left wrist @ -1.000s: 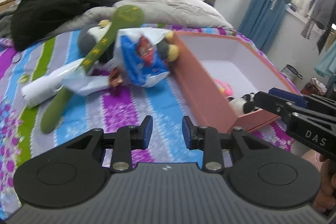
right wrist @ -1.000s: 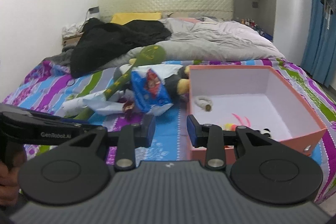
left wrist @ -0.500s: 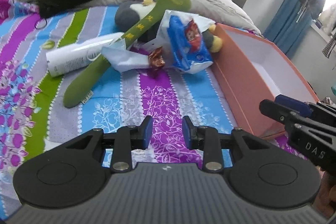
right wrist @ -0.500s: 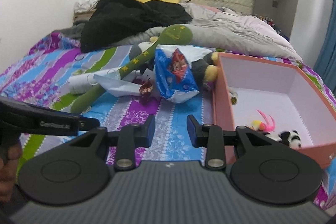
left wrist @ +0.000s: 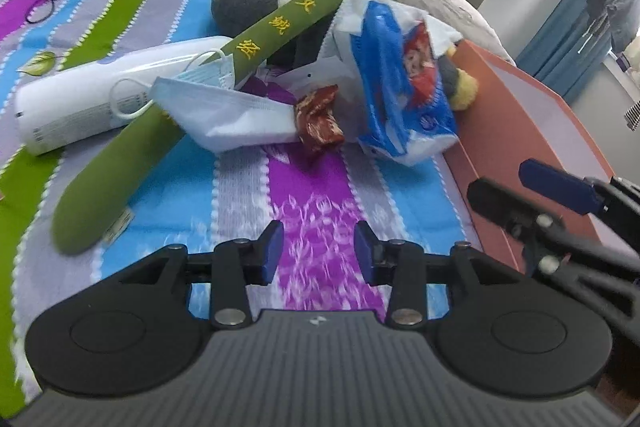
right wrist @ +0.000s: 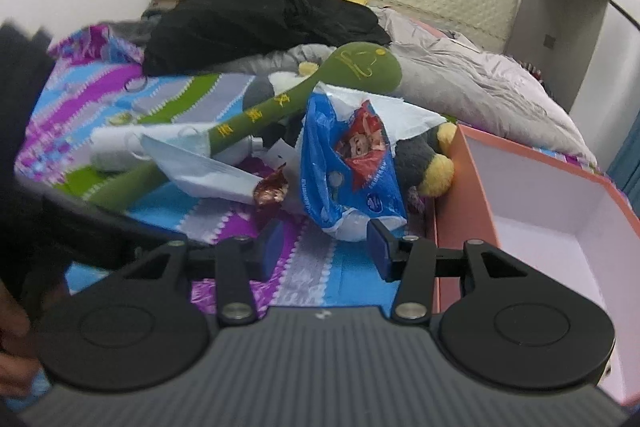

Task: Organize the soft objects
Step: 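Grasp the blue snack bag with the right tool while the left tool grasps the red-brown wrapper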

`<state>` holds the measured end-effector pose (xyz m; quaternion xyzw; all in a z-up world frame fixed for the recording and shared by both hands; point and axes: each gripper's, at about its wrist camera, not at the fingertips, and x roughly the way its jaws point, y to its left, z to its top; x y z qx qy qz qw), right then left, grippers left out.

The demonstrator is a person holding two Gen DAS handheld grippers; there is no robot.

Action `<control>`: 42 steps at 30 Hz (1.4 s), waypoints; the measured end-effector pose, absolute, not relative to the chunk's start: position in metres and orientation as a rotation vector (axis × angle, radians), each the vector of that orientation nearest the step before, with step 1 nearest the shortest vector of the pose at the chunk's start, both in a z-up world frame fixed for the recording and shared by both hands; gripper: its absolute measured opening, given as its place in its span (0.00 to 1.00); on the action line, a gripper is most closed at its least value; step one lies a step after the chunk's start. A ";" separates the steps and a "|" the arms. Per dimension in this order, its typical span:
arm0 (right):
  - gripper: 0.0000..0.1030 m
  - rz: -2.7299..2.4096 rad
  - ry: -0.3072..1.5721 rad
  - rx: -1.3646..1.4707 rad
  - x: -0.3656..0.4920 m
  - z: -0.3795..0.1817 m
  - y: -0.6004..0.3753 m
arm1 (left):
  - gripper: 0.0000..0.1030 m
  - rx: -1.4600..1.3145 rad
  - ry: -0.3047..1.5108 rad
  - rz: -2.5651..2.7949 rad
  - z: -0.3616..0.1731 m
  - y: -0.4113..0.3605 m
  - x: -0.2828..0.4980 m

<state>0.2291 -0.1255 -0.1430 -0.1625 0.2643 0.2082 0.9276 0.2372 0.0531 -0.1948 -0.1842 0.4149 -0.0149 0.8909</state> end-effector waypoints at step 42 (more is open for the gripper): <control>0.09 0.478 0.565 -0.576 0.255 -0.184 -0.108 | 0.14 -0.530 0.823 -0.013 -0.205 0.076 0.290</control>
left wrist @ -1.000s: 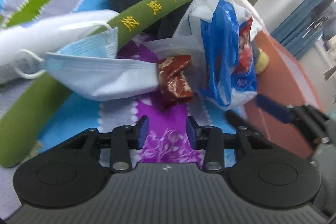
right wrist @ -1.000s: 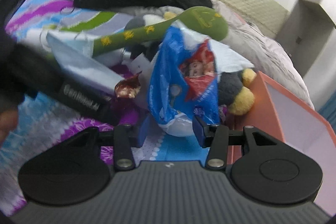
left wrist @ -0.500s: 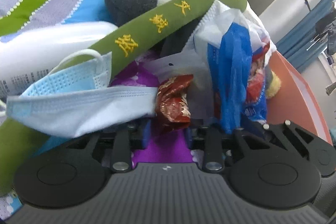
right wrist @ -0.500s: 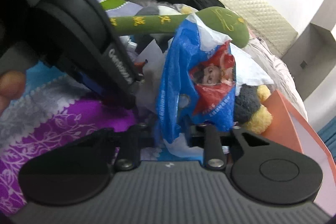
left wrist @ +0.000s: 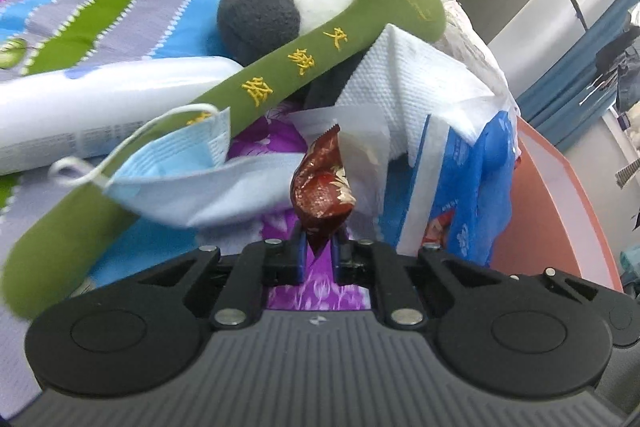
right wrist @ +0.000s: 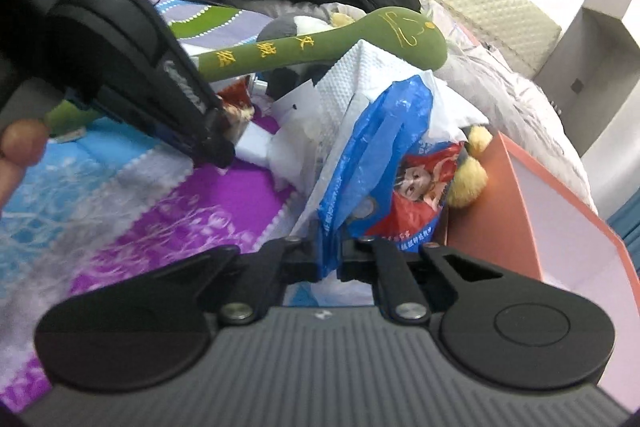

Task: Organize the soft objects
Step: 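Grasp the blue snack bag with the right tool while the left tool grasps the red-brown wrapper, then lift the blue bag and red-brown wrapper with both tools over the pink box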

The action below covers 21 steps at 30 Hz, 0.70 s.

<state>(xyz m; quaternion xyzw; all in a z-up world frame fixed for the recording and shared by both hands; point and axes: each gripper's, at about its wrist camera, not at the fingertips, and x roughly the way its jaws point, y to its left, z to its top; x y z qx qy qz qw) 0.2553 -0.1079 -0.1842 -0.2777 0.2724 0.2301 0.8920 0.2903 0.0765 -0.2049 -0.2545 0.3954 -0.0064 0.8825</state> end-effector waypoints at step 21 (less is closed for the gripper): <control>0.09 0.516 0.735 -0.323 0.164 -0.142 -0.150 | 0.14 -0.446 0.848 0.011 -0.163 0.055 0.148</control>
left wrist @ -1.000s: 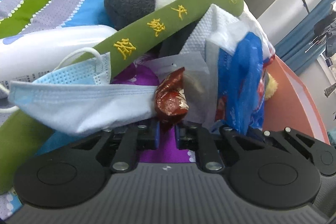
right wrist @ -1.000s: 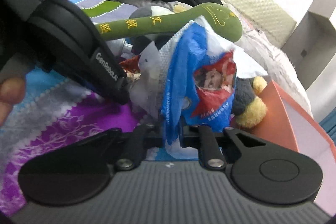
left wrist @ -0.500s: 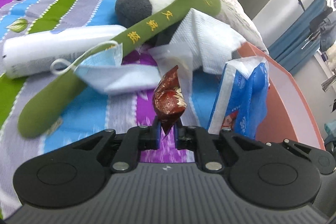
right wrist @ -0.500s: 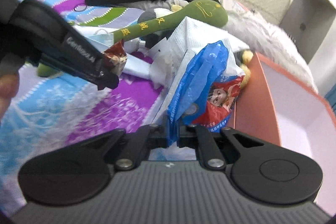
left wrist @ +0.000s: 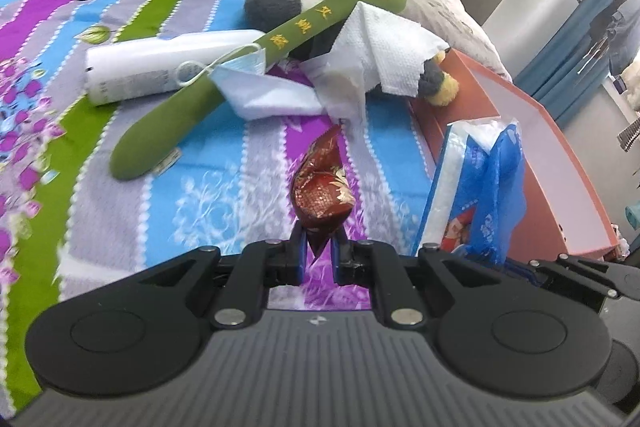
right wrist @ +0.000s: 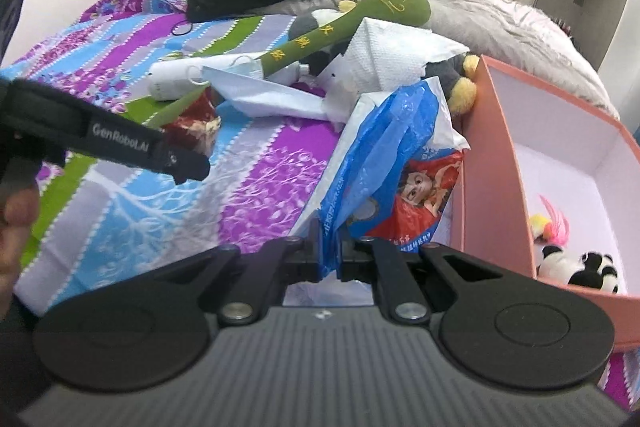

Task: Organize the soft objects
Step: 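Lift the blue bag and red-brown wrapper with both tools over the pink box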

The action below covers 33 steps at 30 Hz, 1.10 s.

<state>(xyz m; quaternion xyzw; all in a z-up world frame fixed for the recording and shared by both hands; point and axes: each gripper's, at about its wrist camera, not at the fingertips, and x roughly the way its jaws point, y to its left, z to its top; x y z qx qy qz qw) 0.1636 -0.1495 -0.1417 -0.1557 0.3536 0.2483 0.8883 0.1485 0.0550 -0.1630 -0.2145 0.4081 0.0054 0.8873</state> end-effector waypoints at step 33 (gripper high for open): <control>0.09 0.472 0.623 -0.155 0.178 -0.050 -0.196 | 0.14 -0.347 0.737 -0.109 -0.053 0.010 0.169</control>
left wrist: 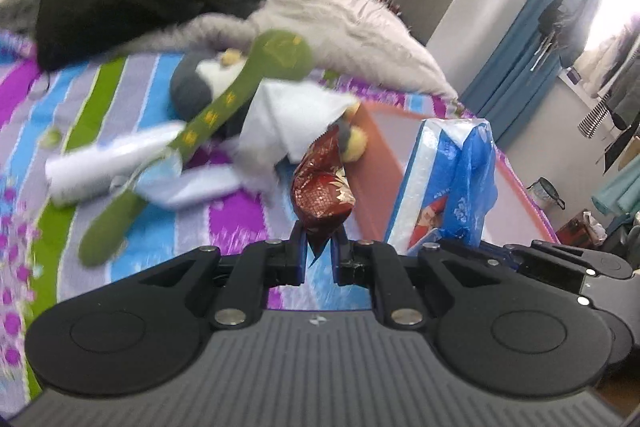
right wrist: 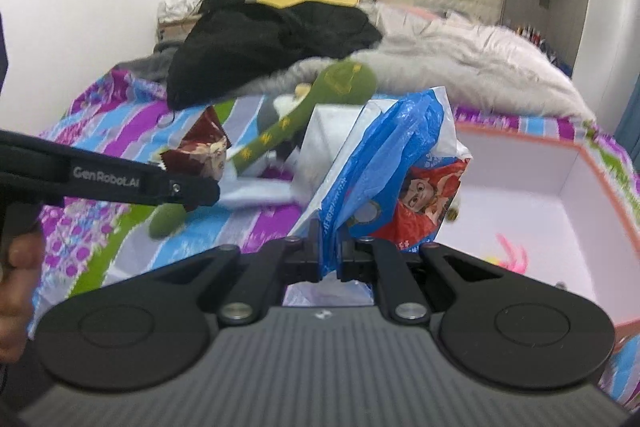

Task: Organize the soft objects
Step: 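Lift the blue bag and red-brown wrapper with both tools over the pink box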

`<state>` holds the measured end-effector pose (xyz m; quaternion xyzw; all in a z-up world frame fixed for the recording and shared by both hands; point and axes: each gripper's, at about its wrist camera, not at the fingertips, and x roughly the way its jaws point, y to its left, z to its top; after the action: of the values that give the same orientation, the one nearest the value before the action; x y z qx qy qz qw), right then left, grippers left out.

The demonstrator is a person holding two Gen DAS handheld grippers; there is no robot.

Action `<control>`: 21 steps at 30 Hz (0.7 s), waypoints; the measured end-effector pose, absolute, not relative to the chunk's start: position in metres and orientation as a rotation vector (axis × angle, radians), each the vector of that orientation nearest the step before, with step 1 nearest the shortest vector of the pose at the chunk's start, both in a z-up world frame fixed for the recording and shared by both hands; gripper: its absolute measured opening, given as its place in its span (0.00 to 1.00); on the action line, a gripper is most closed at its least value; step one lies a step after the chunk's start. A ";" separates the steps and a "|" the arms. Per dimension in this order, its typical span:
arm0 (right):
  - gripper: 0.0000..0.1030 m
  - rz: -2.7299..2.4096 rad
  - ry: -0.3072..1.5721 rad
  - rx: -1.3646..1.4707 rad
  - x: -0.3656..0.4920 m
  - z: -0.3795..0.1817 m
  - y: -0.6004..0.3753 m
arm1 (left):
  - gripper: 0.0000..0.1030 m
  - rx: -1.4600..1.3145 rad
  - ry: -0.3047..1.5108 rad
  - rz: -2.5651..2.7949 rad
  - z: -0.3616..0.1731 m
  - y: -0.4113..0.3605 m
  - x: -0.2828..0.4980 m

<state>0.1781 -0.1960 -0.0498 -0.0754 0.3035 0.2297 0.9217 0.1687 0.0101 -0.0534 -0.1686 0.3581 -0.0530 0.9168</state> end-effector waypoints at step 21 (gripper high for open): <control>0.09 0.311 0.511 -0.088 0.250 0.039 -0.292 | 0.14 -0.210 0.682 -0.314 0.033 -0.100 0.280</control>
<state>0.2502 -0.2924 0.0389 -0.0435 0.2517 0.1532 0.9546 0.2798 -0.1002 0.0327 -0.1022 0.3326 -0.1530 0.9249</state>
